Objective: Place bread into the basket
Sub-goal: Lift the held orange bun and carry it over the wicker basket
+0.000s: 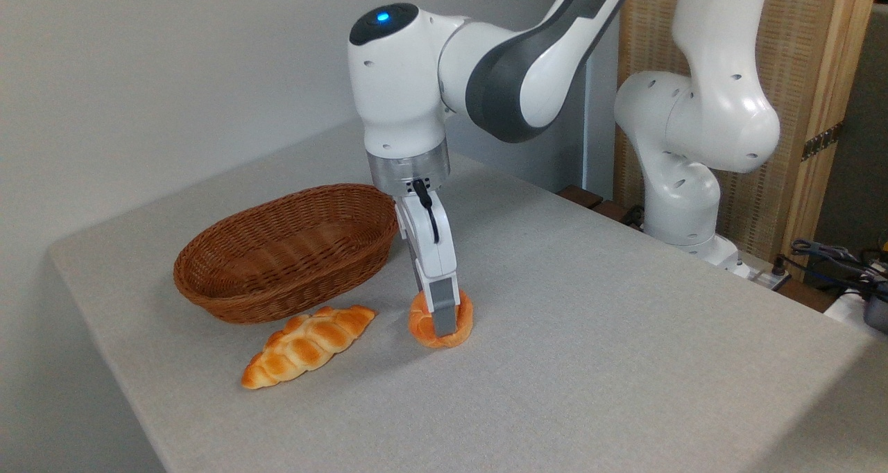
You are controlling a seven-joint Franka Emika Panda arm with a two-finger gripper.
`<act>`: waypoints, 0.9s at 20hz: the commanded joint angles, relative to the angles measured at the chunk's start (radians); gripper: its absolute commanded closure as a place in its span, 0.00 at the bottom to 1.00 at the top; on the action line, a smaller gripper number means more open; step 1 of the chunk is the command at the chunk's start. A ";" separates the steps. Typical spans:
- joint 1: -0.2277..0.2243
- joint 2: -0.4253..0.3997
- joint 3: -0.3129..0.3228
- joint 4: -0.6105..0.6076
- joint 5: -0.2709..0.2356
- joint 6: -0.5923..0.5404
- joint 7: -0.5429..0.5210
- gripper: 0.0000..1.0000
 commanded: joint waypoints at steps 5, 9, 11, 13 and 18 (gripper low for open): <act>-0.003 -0.009 0.013 -0.016 0.003 0.030 0.090 0.57; -0.003 -0.009 0.013 -0.010 -0.007 0.029 0.085 0.57; -0.003 -0.011 0.019 0.047 -0.043 -0.003 0.056 0.54; -0.003 0.001 0.020 0.145 -0.095 -0.112 0.012 0.54; -0.008 0.064 0.001 0.376 -0.167 -0.278 -0.207 0.44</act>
